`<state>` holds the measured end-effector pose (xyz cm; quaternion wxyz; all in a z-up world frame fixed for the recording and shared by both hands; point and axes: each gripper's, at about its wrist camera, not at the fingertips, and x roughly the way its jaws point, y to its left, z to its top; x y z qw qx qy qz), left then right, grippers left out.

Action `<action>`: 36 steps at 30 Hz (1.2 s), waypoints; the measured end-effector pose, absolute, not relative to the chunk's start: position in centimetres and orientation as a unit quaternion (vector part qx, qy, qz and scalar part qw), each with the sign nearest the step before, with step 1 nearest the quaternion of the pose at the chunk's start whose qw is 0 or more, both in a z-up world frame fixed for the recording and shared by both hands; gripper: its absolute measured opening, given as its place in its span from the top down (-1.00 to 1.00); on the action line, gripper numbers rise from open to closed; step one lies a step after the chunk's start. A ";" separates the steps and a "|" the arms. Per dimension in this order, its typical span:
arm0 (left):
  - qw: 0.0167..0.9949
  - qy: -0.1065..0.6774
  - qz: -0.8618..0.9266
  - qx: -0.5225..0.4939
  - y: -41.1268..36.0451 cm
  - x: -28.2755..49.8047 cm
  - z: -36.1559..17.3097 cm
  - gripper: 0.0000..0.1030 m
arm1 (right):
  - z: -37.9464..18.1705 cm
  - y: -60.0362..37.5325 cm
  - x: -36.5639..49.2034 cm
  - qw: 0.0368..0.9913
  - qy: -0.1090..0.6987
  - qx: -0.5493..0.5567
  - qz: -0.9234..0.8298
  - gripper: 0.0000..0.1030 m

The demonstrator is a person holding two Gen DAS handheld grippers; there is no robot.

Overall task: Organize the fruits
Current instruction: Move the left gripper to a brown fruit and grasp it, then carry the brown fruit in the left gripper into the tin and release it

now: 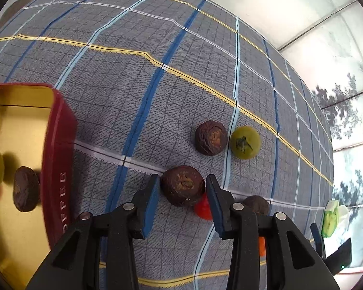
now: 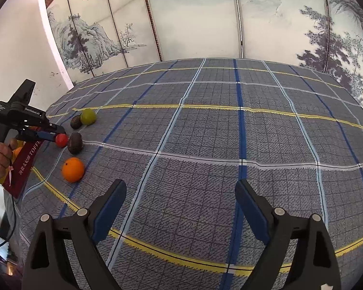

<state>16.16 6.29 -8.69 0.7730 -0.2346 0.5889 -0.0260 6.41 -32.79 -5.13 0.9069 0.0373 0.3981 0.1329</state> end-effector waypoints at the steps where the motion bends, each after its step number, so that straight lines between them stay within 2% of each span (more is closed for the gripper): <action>1: 0.774 0.587 -0.025 -0.236 6.3 16.2 -8.7 0.21 | -5.1 -32.8 6.4 0.907 0.398 0.038 0.133 -0.74; 10: 0.789 0.572 -0.028 -0.222 6.2 15.4 -8.3 0.25 | -5.3 -33.3 6.5 0.906 0.400 0.054 0.128 -0.76; 25: 0.864 0.475 -0.042 -0.160 5.0 4.2 -1.1 0.25 | -5.2 -32.4 6.5 0.908 0.401 0.027 0.117 -0.77; 36: 0.884 0.448 -0.011 -0.130 7.5 -0.8 0.1 0.25 | -5.2 -31.9 6.4 0.909 0.402 0.009 0.108 -0.80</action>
